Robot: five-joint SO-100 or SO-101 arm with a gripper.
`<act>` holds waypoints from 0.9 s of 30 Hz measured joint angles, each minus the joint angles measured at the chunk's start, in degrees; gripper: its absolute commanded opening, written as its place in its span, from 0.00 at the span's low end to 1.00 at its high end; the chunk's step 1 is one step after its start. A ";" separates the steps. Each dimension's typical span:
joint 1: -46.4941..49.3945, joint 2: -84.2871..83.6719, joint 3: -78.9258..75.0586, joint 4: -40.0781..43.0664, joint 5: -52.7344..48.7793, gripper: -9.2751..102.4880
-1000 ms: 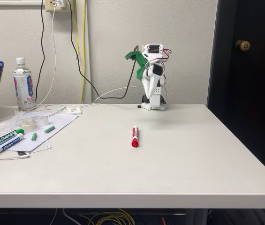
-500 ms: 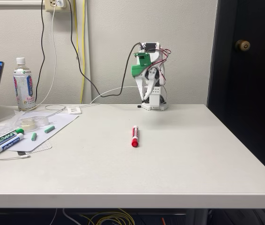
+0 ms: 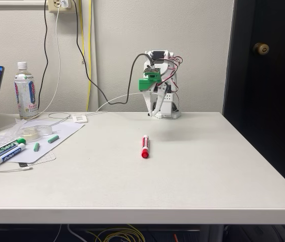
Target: Pick up the red marker.
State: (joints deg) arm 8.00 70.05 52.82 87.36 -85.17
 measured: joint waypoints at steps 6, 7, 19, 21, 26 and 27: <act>0.00 -3.43 -3.78 1.67 -0.79 0.08; 0.00 -3.69 -3.87 1.76 -0.97 0.08; 1.67 -8.96 -7.47 1.41 -5.71 0.09; 2.29 -12.83 -13.01 4.75 -6.50 0.09; 2.11 -19.42 -25.31 11.60 -7.47 0.09; 2.20 -19.78 -25.93 11.95 -7.47 0.09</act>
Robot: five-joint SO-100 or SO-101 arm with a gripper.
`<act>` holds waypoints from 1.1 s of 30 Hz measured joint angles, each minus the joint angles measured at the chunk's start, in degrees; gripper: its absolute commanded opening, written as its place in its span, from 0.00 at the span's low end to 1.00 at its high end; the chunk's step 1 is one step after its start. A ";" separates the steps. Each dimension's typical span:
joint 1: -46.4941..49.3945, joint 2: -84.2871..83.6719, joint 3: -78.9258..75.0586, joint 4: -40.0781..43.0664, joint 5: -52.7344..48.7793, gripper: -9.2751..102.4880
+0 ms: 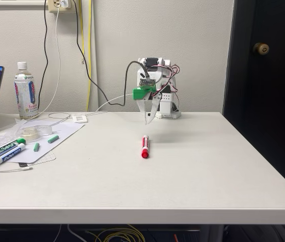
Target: Pick up the red marker.
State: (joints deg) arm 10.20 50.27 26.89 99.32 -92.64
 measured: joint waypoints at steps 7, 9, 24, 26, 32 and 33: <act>0.18 -0.53 -1.49 0.62 0.00 0.10; 0.18 -0.53 -1.49 0.62 0.00 0.10; 0.09 -0.53 -4.31 0.00 0.70 0.13; 0.09 -1.23 -5.10 -0.53 0.70 0.15; 0.18 -6.33 -12.74 0.35 0.70 0.20; 0.18 -6.68 -13.01 0.35 0.70 0.20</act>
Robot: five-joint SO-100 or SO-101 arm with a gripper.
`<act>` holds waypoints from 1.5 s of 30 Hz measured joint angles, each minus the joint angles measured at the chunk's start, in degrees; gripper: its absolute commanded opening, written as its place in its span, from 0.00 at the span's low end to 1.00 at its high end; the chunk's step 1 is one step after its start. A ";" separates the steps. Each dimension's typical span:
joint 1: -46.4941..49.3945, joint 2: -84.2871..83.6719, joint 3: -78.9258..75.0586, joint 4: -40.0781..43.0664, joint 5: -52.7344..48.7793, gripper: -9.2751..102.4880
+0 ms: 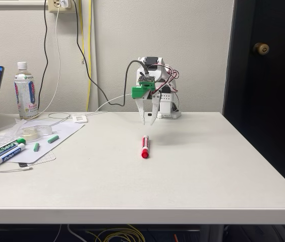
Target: Pick up the red marker.
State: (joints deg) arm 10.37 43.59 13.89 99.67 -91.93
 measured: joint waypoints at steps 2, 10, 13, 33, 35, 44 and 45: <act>0.00 -0.53 -0.09 -0.09 0.00 0.21; -0.09 -1.85 -0.26 -0.18 0.18 0.24; -0.18 -2.29 -0.26 -0.18 0.18 0.24; -1.23 -3.69 -0.88 -1.05 1.58 0.28; -0.53 -3.69 -0.88 -1.41 1.49 0.29; 1.14 -4.57 -0.88 -1.58 0.70 0.32; 1.14 -4.83 -0.88 -1.58 0.70 0.33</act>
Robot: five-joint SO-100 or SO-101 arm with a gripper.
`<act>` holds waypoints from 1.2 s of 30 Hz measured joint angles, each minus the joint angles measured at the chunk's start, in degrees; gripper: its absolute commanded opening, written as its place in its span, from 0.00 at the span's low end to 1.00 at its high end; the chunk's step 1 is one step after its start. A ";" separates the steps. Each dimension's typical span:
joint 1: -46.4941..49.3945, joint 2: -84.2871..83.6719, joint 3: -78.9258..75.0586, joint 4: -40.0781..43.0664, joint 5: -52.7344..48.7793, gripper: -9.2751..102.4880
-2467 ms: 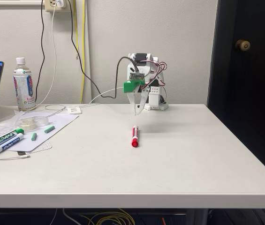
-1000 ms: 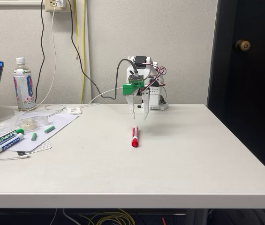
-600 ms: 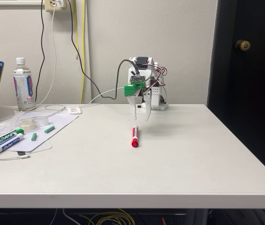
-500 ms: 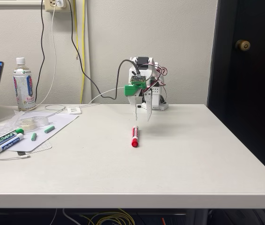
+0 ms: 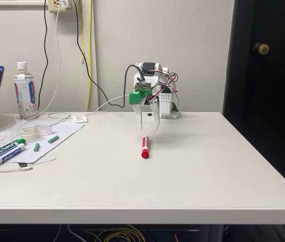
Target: Pick up the red marker.
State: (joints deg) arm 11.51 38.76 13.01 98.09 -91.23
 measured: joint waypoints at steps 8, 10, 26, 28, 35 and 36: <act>0.26 -0.97 0.00 -0.62 0.00 0.35; 0.35 -1.58 0.00 -0.62 0.00 0.35; 0.53 -5.62 0.00 -2.20 1.93 0.38; 0.53 -5.89 0.00 -2.55 2.20 0.38; 0.53 -7.73 0.00 -3.52 3.25 0.38; 0.53 -7.91 0.00 -3.52 3.25 0.38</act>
State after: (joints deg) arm 12.04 30.85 13.01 94.57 -87.98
